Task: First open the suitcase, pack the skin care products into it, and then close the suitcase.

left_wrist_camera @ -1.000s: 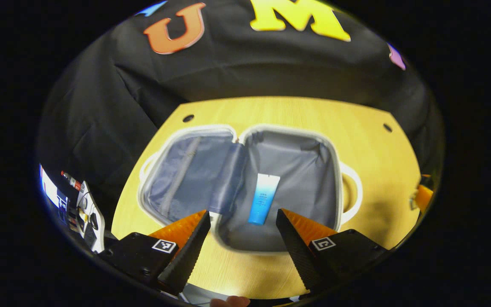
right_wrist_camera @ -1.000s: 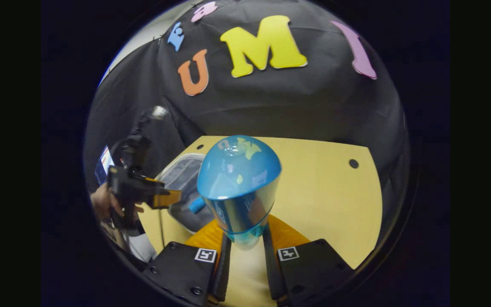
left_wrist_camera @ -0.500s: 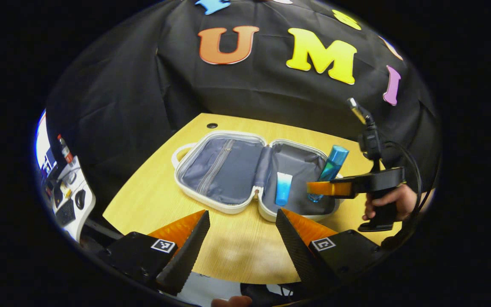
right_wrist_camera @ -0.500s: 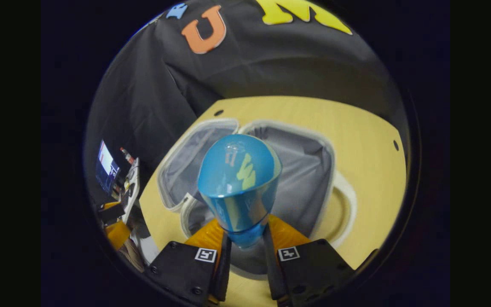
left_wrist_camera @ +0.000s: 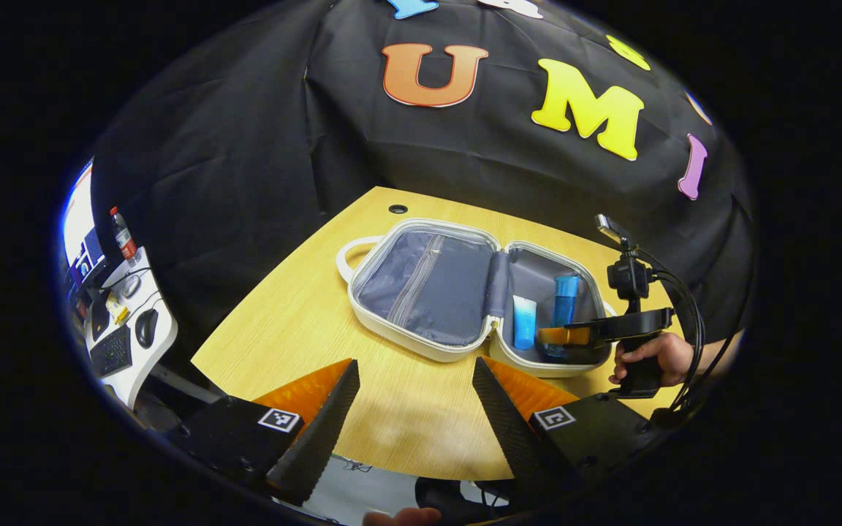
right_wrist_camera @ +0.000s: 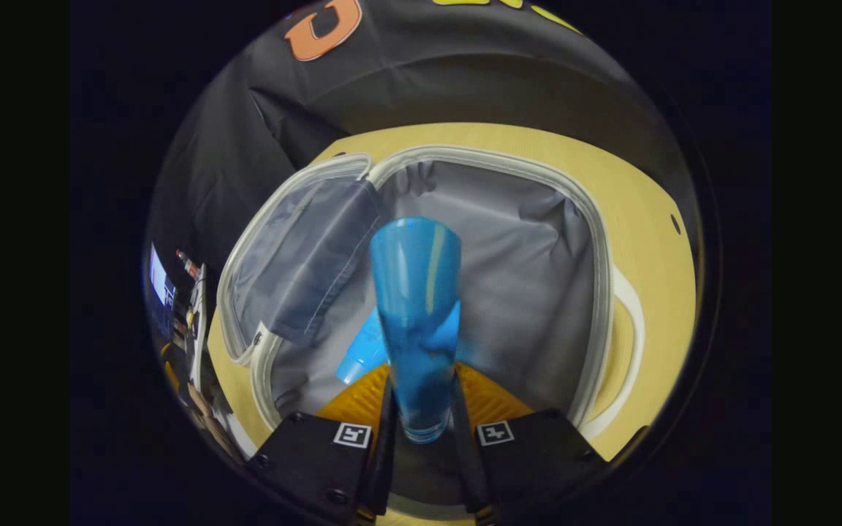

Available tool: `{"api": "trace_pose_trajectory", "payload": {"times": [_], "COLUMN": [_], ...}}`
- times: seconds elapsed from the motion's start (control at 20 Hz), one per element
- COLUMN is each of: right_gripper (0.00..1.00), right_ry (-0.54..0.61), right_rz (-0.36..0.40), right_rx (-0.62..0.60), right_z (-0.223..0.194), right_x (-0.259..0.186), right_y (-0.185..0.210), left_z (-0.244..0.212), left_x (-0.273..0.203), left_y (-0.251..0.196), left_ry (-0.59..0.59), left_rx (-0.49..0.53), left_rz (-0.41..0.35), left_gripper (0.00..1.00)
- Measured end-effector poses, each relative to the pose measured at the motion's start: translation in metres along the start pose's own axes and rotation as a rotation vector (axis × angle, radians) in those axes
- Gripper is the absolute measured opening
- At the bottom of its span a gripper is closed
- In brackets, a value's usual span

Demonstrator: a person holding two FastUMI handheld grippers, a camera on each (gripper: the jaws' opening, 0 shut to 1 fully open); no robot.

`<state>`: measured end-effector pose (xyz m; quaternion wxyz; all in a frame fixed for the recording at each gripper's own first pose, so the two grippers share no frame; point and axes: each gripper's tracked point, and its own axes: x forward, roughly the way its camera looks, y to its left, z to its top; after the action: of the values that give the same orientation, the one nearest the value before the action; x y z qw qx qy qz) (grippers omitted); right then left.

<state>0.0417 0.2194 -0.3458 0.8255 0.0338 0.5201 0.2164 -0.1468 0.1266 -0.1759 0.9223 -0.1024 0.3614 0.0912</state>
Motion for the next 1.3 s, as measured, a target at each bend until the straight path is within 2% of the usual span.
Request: {"api": "trace_pose_trajectory", "payload": {"times": [0.2, 0.25, 0.4, 0.45, 0.5, 0.55, 0.6, 0.65, 0.7, 0.75, 0.85, 0.9, 1.0, 1.05, 1.1, 1.15, 1.2, 1.3], "right_gripper": [0.36, 0.33, 0.37, 0.34, 0.39, 0.34, 0.42, 0.36, 0.44, 0.45, 0.52, 0.64, 0.74, 0.69, 0.70, 0.77, 0.79, 0.79], "right_ry": [0.017, 0.011, 0.026, 0.028, 0.031, 0.033, 0.029, 0.018, 0.008, -0.005, -0.051, -0.085, -0.161, -0.199, -0.237, -0.269, -0.294, -0.344], "right_rz": [-0.029, -0.036, -0.060, -0.072, -0.089, -0.099, -0.096, -0.087, -0.085, -0.088, -0.082, -0.086, -0.095, -0.096, -0.090, -0.093, -0.096, -0.095], "right_rx": [-0.025, -0.029, -0.049, -0.059, -0.068, -0.070, -0.060, -0.056, -0.063, -0.080, -0.130, -0.167, -0.243, -0.273, -0.293, -0.309, -0.325, -0.342], "right_z": [0.004, 0.006, 0.002, 0.001, -0.001, -0.003, -0.003, -0.002, -0.001, 0.001, 0.005, 0.008, 0.012, 0.015, 0.016, 0.017, 0.017, 0.020], "right_x": [0.003, 0.001, 0.002, 0.001, -0.002, -0.006, -0.008, -0.012, -0.017, -0.023, -0.042, -0.053, -0.077, -0.091, -0.104, -0.117, -0.129, -0.155], "right_y": [0.000, -0.001, -0.003, -0.004, -0.009, -0.011, -0.013, -0.011, -0.012, -0.012, -0.010, -0.009, -0.008, -0.007, -0.004, -0.003, -0.004, -0.004], "left_z": [0.002, 0.004, 0.014, 0.016, 0.020, 0.027, 0.028, 0.029, 0.030, 0.032, 0.038, 0.042, 0.049, 0.051, 0.054, 0.058, 0.062, 0.068], "left_x": [0.003, 0.003, 0.006, 0.007, 0.008, 0.009, 0.009, 0.007, 0.008, 0.009, 0.014, 0.018, 0.022, 0.023, 0.024, 0.026, 0.030, 0.038], "left_y": [-0.004, -0.004, -0.005, -0.006, -0.007, -0.010, -0.013, -0.013, -0.013, -0.011, -0.009, -0.004, 0.009, 0.015, 0.020, 0.024, 0.026, 0.042], "left_ry": [0.006, 0.006, -0.013, -0.015, -0.034, -0.060, -0.065, -0.067, -0.070, -0.069, -0.080, -0.097, -0.123, -0.128, -0.134, -0.144, -0.164, -0.197], "left_rx": [-0.014, -0.010, -0.010, -0.015, -0.023, -0.044, -0.067, -0.087, -0.101, -0.110, -0.120, -0.123, -0.114, -0.107, -0.106, -0.109, -0.115, -0.144], "left_rz": [-0.028, -0.029, -0.036, -0.042, -0.051, -0.067, -0.089, -0.094, -0.099, -0.096, -0.113, -0.118, -0.111, -0.109, -0.109, -0.123, -0.143, -0.167], "left_gripper": [1.00, 1.00, 1.00, 1.00, 1.00, 1.00, 1.00, 1.00, 1.00, 1.00, 1.00, 1.00, 1.00, 1.00, 1.00, 1.00, 1.00, 1.00]}}
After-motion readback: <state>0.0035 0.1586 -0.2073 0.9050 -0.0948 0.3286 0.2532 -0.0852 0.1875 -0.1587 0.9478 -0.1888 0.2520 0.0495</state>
